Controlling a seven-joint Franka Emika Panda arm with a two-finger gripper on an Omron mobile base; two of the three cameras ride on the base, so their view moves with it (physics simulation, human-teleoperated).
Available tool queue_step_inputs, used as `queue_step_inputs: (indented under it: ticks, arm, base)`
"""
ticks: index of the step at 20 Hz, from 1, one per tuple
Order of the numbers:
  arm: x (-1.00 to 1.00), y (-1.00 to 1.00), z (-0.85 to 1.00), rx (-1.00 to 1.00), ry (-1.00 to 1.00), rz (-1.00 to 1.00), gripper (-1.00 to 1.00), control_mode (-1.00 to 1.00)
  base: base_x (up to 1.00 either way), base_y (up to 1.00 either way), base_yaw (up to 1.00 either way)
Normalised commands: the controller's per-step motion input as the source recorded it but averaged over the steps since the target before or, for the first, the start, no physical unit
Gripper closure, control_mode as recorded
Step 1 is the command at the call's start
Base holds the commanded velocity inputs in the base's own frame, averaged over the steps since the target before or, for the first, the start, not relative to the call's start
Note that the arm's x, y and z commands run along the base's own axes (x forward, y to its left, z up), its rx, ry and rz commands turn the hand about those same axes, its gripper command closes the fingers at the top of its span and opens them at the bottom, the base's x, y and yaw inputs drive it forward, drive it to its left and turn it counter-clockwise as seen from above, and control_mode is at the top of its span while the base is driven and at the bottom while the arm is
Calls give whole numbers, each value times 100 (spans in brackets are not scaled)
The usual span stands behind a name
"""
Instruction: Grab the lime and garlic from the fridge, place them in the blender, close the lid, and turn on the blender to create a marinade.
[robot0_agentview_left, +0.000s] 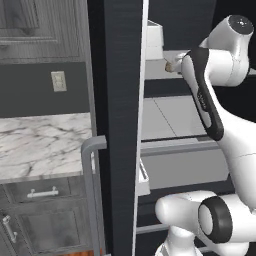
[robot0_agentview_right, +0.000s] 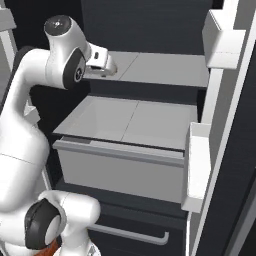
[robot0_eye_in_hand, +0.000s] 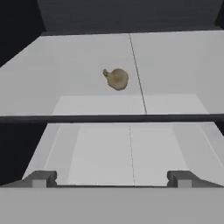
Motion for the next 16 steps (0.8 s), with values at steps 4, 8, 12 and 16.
queue_step_inputs:
  ticks: [4, 8, 12, 16]
  arm:
    - [93, 0, -25, 0, 16, 0, -100, -100]
    - [77, -8, -18, 0, 2, 2, -100, -100]
    - [59, -9, -22, 0, 0, 5, -100, -100]
    - [53, -6, -28, 0, 0, 5, -100, -100]
  base:
    - [0, 0, 0]
    - [0, 0, 0]
    - [0, 0, 0]
    - [0, 0, 0]
